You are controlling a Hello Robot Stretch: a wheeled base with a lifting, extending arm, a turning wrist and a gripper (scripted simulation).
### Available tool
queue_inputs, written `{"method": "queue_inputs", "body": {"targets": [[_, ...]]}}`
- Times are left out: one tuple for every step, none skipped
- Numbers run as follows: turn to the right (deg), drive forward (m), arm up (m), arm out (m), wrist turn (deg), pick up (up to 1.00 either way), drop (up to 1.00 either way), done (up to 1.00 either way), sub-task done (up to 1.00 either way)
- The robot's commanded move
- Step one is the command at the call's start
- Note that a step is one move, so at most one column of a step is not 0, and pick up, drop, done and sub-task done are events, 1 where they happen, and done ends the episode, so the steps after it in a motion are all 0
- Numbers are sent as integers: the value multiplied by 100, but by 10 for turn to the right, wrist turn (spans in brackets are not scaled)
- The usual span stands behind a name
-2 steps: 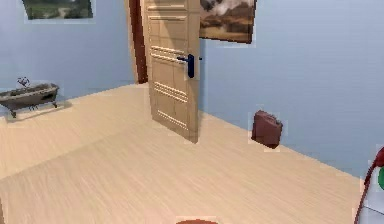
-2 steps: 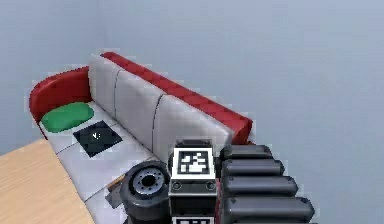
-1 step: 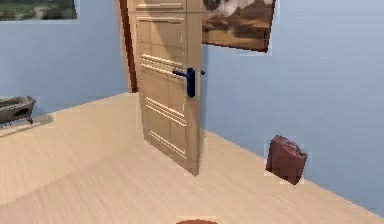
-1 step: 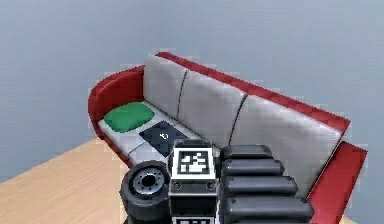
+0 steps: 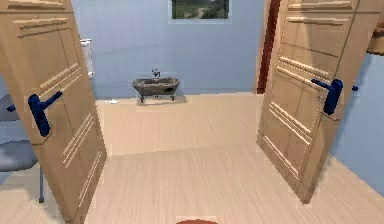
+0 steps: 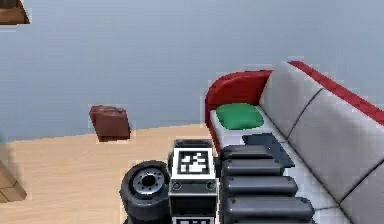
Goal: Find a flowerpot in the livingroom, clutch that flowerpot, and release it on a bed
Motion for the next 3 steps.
{"method": "queue_inputs", "body": {"targets": [[0, 100, 0, 0, 0, 0, 0, 0, 0], [0, 100, 0, 0, 0, 0, 0, 0, 0], [0, 45, 0, 0, 0, 0, 0, 0, 0]]}}
